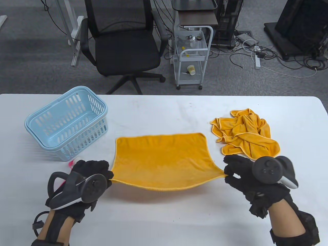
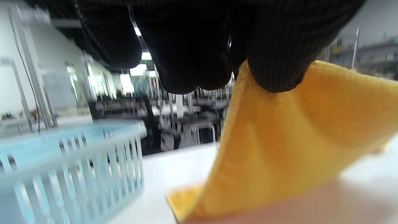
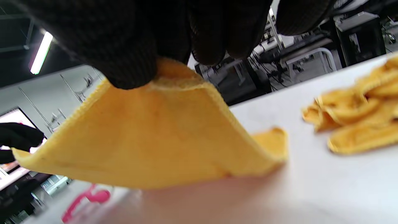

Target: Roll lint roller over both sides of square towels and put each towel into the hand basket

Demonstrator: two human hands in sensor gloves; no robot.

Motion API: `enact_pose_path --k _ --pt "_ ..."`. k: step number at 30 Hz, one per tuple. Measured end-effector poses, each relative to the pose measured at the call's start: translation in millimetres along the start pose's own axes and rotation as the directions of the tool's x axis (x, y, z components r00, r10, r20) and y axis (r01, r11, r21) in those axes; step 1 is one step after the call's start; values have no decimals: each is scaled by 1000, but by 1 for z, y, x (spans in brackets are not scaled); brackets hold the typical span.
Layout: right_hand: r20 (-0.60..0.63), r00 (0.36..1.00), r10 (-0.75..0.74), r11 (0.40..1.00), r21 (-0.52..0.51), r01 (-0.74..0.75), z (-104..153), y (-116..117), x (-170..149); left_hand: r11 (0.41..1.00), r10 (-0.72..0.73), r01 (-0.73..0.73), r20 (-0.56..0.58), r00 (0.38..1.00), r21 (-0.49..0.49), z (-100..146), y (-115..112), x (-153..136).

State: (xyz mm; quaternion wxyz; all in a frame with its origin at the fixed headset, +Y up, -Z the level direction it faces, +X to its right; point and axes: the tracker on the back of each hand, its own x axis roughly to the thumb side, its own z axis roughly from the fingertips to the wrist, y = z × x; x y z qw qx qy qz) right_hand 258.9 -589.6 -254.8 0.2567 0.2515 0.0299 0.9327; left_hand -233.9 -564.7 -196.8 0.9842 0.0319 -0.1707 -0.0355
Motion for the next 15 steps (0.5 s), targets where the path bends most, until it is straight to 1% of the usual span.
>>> enact_pose_path --k 2,3,4,5,7,8,9,11,12,14,15 --pt "34 999 -20 999 -47 22 8 -34 16 995 -11 13 -21 1000 103 14 38 -2" --pt "52 998 -29 998 -63 32 11 -50 24 990 -15 19 -31 999 139 19 51 -2" --pt "67 997 -33 996 -82 38 14 -63 31 982 -19 27 -45 999 186 26 70 -3" --pt "86 995 -40 992 -113 50 19 -84 43 974 -19 31 -56 998 226 32 87 -4" --pt "109 993 -46 988 -140 62 23 -105 54 959 -5 25 -70 998 282 38 111 -7" --pt "112 993 -46 987 -148 62 23 -111 58 955 0 22 -74 997 297 39 119 -8" --pt "111 993 -44 984 -165 62 22 -124 63 952 9 18 -84 996 307 37 129 -10" --pt "92 994 -56 982 -173 71 13 -132 64 949 12 25 -112 994 315 29 137 -13" --pt "78 995 -64 984 -164 77 8 -134 63 953 8 33 -134 991 302 21 137 -17" --pt "40 995 -91 983 -157 96 -8 -129 54 962 16 28 -159 987 272 5 130 -22" --pt "9 995 -102 986 -129 102 -20 -122 46 971 24 17 -169 985 238 -8 121 -26"
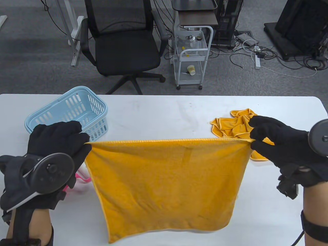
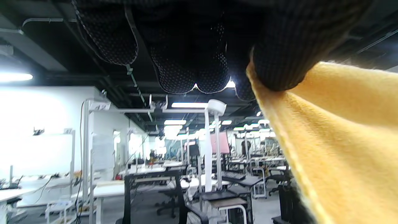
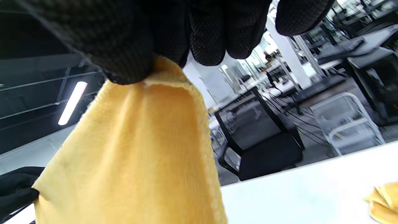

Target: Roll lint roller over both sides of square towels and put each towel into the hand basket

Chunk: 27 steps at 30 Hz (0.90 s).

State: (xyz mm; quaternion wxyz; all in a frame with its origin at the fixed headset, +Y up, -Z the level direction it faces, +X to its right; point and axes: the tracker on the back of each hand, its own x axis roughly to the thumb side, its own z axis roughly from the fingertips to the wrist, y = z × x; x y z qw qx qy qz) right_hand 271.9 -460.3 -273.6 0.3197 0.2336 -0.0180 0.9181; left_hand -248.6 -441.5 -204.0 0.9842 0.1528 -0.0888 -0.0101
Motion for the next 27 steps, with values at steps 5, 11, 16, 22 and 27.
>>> enact_pose_path --k 5,11,16,22,27 --pt "-154 988 -18 994 99 34 -45 61 -58 981 -3 -9 -61 998 -192 -43 -90 -9" --pt "-367 930 -20 983 164 85 -85 153 -132 934 -16 -41 -157 988 -355 -72 -209 -10" --pt "-488 871 52 981 186 46 -104 206 -169 891 -92 -7 -195 977 -453 -84 -283 -1" --pt "-580 813 51 998 3 -61 -119 225 -182 909 -245 117 -285 927 -400 -100 -315 10" --pt "-553 807 209 967 -8 -256 -117 235 -175 911 -254 129 -287 924 -391 -101 -314 17"
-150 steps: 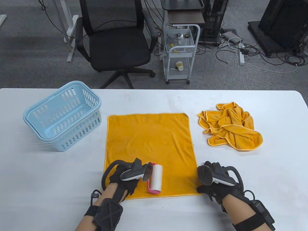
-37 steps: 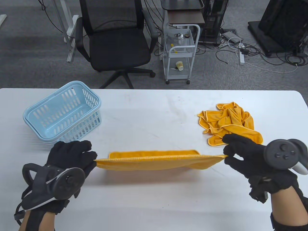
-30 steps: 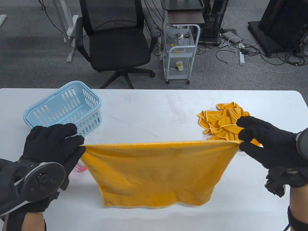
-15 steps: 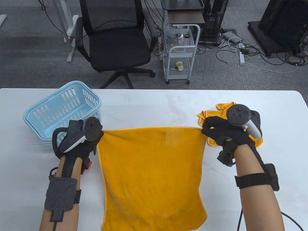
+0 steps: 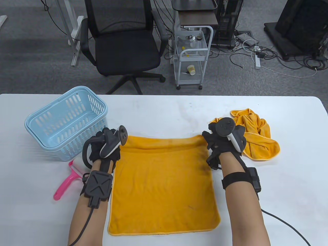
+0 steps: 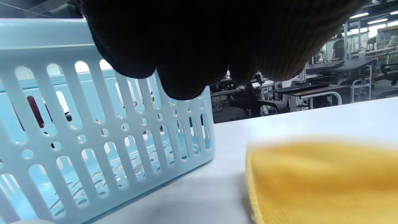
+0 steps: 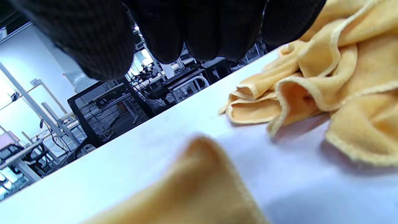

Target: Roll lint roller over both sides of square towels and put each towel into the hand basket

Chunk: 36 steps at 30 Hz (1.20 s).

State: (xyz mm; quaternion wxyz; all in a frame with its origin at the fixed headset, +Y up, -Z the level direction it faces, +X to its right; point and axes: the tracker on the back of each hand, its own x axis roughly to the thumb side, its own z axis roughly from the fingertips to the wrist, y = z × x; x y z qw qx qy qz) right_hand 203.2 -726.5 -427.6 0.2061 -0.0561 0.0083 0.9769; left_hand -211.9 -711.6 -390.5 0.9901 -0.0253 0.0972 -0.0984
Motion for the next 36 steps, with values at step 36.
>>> enact_pose_path --k 36 --pt "561 690 457 690 267 -673 166 48 -43 910 137 -206 -208 969 -359 88 -98 -167"
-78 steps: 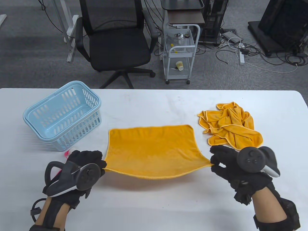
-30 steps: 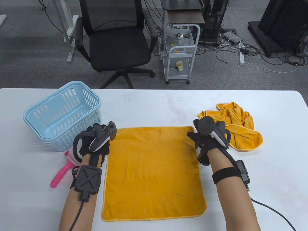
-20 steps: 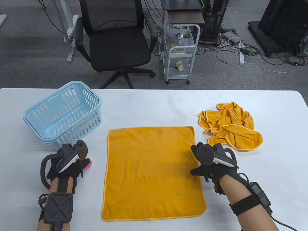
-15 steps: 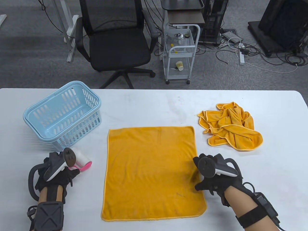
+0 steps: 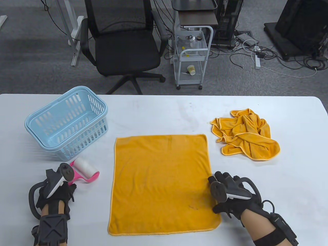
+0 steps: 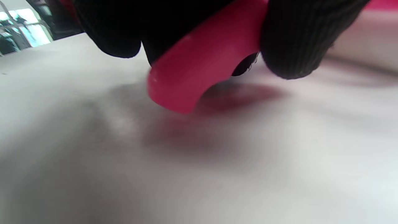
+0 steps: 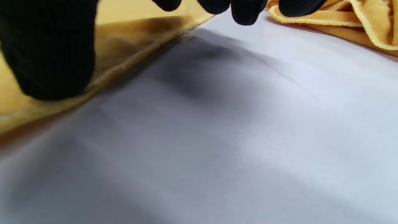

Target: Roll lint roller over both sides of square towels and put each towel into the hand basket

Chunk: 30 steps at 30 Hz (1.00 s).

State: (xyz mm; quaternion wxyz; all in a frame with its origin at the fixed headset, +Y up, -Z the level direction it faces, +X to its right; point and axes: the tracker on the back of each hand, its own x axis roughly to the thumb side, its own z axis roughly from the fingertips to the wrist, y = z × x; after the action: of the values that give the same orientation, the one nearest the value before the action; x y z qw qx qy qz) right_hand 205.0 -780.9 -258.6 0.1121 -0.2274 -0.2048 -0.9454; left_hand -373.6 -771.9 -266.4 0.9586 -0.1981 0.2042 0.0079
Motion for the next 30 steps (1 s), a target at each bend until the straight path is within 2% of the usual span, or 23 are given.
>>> enact_pose_path --k 2,5,9,11,14,18,21,24,27,30 --pt "-4 1000 -13 1000 6 13 -1 0 -1 999 38 -38 77 996 -1 9 10 10" --pt "-7 999 -41 999 22 41 -2 1 -4 999 34 -35 241 970 0 33 26 43" --pt "-5 999 -49 999 23 49 -2 2 -5 999 28 -36 467 884 8 72 37 116" --pt "-4 999 -49 999 23 49 -3 2 -5 1000 12 -9 581 814 -7 93 36 159" --pt "-4 999 -50 998 23 50 -3 2 -5 999 -30 49 693 720 -7 118 26 214" --pt "-1 998 -56 998 23 56 -3 2 -5 990 -73 141 809 583 -13 148 -1 276" --pt "1 998 -59 998 26 59 -3 2 -6 977 -95 213 852 514 -20 163 -23 301" --pt "1 998 -65 997 30 65 -3 3 -6 965 -129 262 858 497 -7 168 -38 311" --pt "0 997 -71 997 33 71 -3 3 -7 944 -226 325 834 503 60 166 -43 305" --pt "-2 997 -72 997 35 72 -3 2 -7 902 -362 406 772 523 148 161 -37 283"
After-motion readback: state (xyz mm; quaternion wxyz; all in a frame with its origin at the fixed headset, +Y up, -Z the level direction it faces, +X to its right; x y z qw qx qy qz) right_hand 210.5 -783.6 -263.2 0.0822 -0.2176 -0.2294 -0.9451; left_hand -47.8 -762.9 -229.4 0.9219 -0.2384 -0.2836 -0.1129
